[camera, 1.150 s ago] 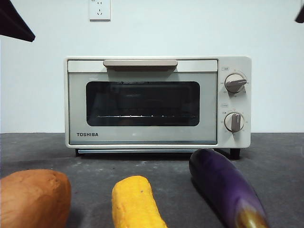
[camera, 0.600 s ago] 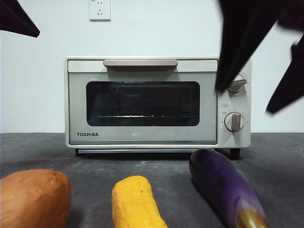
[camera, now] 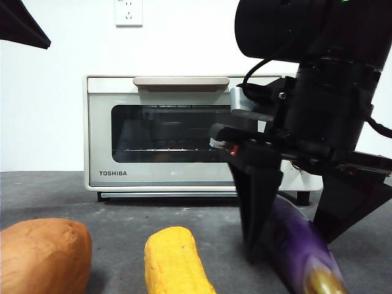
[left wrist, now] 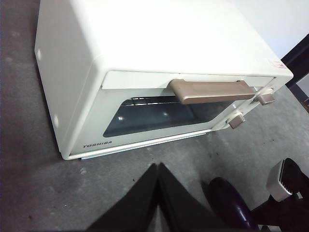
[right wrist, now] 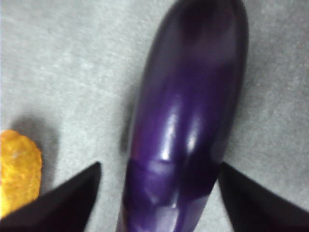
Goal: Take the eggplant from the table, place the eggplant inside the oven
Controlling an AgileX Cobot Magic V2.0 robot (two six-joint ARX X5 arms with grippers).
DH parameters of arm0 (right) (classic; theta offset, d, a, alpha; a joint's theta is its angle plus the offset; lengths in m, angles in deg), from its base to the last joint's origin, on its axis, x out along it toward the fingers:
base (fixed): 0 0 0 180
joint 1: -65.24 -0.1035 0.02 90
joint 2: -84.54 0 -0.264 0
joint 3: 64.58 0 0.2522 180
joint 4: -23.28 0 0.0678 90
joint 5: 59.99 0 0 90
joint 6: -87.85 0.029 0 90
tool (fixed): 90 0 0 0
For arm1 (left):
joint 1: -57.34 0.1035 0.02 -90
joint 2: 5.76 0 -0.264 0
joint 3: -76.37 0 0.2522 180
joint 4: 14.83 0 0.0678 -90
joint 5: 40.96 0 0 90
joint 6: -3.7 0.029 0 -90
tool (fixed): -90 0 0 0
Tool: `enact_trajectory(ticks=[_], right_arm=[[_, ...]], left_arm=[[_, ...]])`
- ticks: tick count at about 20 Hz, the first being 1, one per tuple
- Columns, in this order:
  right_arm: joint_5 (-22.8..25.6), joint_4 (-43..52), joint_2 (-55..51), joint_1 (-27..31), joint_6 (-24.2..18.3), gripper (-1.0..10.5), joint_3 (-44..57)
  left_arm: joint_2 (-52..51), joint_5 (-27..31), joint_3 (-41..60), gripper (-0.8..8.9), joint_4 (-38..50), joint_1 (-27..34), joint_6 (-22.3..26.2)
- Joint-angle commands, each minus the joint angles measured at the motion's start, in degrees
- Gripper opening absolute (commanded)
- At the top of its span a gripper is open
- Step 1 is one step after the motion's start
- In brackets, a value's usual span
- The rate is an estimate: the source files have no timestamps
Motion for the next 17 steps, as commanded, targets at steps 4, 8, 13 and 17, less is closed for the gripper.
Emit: enact_trajectory(ticks=[4,8,13,17], right_arm=[[0.2,0.4,-5.5,-0.6,1.5,1.0,-0.7],[0.3,-4.4,-17.8,-0.6,-1.0,1.0,-0.7],[4.4,-7.4,-35.3,-0.6,-5.0,1.0,-0.7],[7.0,-10.0,-44.6,-0.6,-5.0,1.0,-0.7]], left_arm=[[0.5,-0.3,-1.2,0.07,1.0,-0.2,0.7],[3.6,-0.3,-2.9,0.07,0.6,-3.2,0.8],[15.8,1.3,-13.6,0.07,-0.9,-11.2,3.5],[25.8,4.0,-24.1,0.07,-6.9,-14.4,8.8]])
